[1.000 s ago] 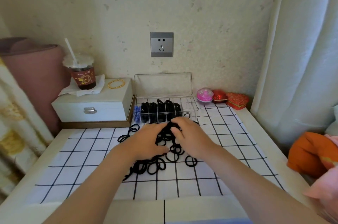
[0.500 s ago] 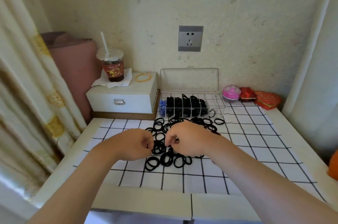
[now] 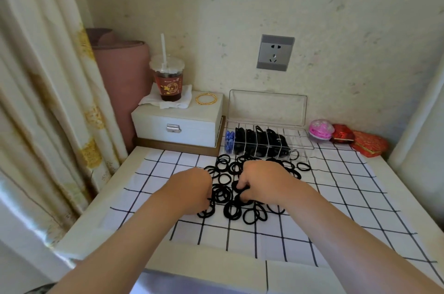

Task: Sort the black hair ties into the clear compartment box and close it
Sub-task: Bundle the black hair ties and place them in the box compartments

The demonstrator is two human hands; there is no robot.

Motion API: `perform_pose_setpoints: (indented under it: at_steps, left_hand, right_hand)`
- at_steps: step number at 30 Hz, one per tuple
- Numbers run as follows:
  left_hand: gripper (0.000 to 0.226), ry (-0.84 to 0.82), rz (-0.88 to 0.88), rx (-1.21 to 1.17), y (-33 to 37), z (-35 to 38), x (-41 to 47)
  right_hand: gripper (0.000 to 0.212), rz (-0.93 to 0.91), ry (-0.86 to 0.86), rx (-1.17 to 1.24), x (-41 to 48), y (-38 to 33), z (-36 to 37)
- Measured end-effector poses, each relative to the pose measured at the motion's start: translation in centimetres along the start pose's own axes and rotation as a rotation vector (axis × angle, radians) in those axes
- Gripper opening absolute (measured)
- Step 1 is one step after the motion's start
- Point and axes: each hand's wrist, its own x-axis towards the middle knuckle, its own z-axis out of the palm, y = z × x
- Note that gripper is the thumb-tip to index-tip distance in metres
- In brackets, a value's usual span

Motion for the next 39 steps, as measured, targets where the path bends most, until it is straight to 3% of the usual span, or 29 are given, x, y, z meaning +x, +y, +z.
perform_pose_setpoints:
  at_steps: [3,7,9,12,14,20,23,27,30,35,39]
  left_hand:
    - [0.019,-0.01,0.025,-0.038,-0.3,-0.2,-0.1]
    - [0.01,0.068,0.048,-0.303,-1.8,-1.3,-0.2]
    - [0.003,0.11,0.066,-0.466,-2.4,-1.5,-0.2]
    - [0.009,0.151,0.078,-0.641,-2.5,-1.5,0.1]
    - [0.014,0.181,0.092,-0.689,-2.2,-1.5,0.4]
    - [0.018,0.128,0.115,-0.771,-0.9,-1.2,1.3]
    - [0.018,0.138,0.051,-0.851,-0.4,-0.7,2.1]
    - [0.016,0.207,-0.109,-0.973,0.0,-0.5,3.1]
    - [0.015,0.198,-0.153,-1.11,0.4,-0.8,3.2]
    - [0.017,0.183,-0.159,-1.202,1.4,-0.9,3.4]
    - [0.022,0.04,-0.078,-1.386,2.1,-1.0,3.3]
  right_hand:
    - [0.016,-0.02,0.001,-0.066,0.4,-0.2,0.0]
    - [0.025,-0.018,-0.056,-0.147,0.1,0.0,0.2]
    - [0.029,0.008,-0.077,-0.109,-0.1,0.2,0.0]
    - [0.029,0.07,-0.055,0.053,-0.4,0.5,-0.9]
    - [0.029,0.112,-0.035,0.159,-0.5,0.7,-1.3]
    - [0.032,0.153,-0.063,0.164,-0.2,0.7,-1.0]
    - [0.028,0.144,-0.054,0.247,0.1,1.0,-1.3]
    - [0.028,0.175,-0.017,0.421,-0.2,1.8,-2.0]
    - [0.013,0.227,0.011,0.609,-0.4,2.2,-2.2]
    - [0.013,0.229,0.071,1.151,-0.6,1.7,-2.8]
    - [0.015,0.238,0.04,1.326,-0.4,0.7,-2.7]
